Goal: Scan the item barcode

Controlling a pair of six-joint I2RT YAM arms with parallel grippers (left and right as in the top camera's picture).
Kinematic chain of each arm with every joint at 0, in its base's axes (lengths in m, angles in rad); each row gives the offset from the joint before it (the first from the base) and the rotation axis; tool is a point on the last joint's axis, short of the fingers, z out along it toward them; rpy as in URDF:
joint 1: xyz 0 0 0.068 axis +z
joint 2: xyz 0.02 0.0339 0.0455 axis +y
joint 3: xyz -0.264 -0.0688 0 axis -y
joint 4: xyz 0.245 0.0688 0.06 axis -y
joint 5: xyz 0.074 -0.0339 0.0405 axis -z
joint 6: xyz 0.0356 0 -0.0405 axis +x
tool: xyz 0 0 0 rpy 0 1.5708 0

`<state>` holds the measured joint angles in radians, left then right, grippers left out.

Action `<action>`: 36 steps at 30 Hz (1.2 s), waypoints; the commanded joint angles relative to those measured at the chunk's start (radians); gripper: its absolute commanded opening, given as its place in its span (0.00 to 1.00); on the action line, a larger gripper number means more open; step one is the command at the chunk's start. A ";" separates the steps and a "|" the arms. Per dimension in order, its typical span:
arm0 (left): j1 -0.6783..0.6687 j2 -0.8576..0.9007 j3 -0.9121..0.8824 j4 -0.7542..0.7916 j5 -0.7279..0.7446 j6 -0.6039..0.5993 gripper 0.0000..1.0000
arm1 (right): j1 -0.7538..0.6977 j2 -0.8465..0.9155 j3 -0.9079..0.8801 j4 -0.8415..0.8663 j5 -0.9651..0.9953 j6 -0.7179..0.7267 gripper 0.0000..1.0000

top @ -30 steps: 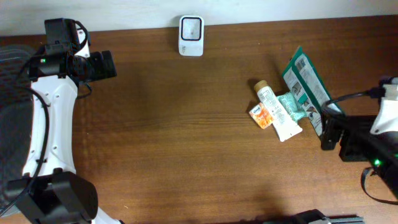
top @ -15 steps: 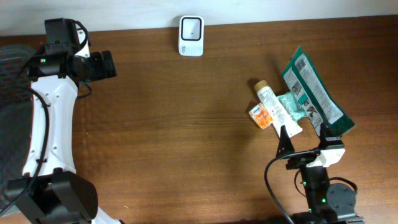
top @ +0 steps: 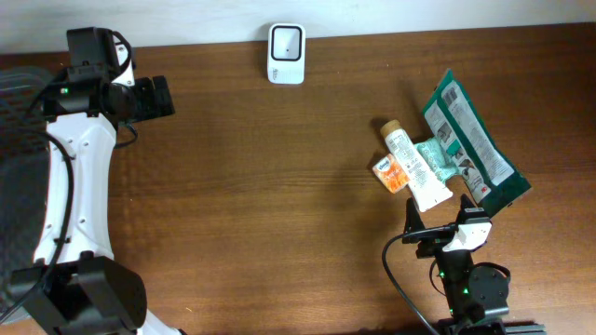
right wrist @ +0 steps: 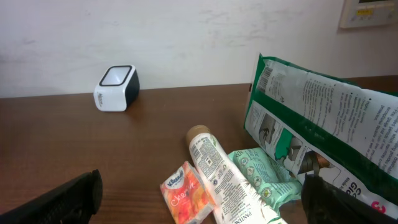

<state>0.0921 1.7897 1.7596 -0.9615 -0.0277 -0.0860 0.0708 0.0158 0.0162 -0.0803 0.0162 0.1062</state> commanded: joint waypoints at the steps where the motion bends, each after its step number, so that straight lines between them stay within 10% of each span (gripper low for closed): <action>1: 0.003 -0.008 0.002 0.001 -0.006 0.013 0.99 | -0.006 -0.012 -0.011 0.002 -0.012 0.003 0.98; 14: 0.003 -0.297 -0.019 0.001 -0.051 0.013 0.99 | -0.006 -0.012 -0.011 0.002 -0.012 0.003 0.98; 26: -0.012 -1.550 -1.549 1.049 0.005 0.084 0.99 | -0.006 -0.012 -0.011 0.002 -0.012 0.003 0.98; 36: -0.065 -1.785 -1.750 0.878 0.006 0.327 0.99 | -0.006 -0.012 -0.011 0.002 -0.012 0.003 0.98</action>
